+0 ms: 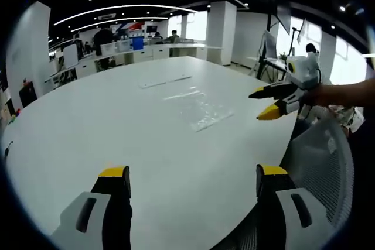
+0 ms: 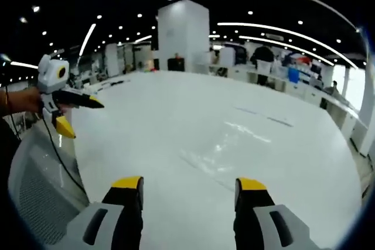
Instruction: Open the resealable bag by pulling the two sides of the seal apart until the entire bag opening is separated and visibly accessible.
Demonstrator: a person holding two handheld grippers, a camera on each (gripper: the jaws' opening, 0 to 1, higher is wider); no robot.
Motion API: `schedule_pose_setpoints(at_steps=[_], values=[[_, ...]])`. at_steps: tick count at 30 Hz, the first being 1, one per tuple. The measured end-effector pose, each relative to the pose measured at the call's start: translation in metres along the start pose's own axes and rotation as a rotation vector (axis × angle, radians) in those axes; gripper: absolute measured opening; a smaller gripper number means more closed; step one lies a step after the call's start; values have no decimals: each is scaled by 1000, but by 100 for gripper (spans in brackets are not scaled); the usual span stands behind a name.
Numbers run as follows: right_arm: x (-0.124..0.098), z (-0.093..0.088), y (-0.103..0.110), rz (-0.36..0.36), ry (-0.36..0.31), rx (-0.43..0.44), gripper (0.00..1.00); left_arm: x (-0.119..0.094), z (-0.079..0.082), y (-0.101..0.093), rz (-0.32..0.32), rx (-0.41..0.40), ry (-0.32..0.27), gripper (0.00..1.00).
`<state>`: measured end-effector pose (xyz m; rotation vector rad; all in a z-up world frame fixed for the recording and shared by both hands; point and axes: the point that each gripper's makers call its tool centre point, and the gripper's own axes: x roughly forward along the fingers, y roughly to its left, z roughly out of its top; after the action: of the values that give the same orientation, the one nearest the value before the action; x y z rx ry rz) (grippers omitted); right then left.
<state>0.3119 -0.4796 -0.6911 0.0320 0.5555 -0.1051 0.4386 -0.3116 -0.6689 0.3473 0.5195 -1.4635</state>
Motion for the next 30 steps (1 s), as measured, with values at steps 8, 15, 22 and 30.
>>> schedule_pose_setpoints(at_steps=[8,15,22,30], values=[[31,-3,-1,63,55,-92,56,2,2,3,5,-15,-6,86],[47,-1,-6,93,74,-112,51,3,1,6,10,-24,-4,86],[63,-2,-9,133,106,-159,46,2,-3,11,20,-33,5,86],[80,1,-9,163,130,-189,38,1,-3,14,26,-36,7,86]])
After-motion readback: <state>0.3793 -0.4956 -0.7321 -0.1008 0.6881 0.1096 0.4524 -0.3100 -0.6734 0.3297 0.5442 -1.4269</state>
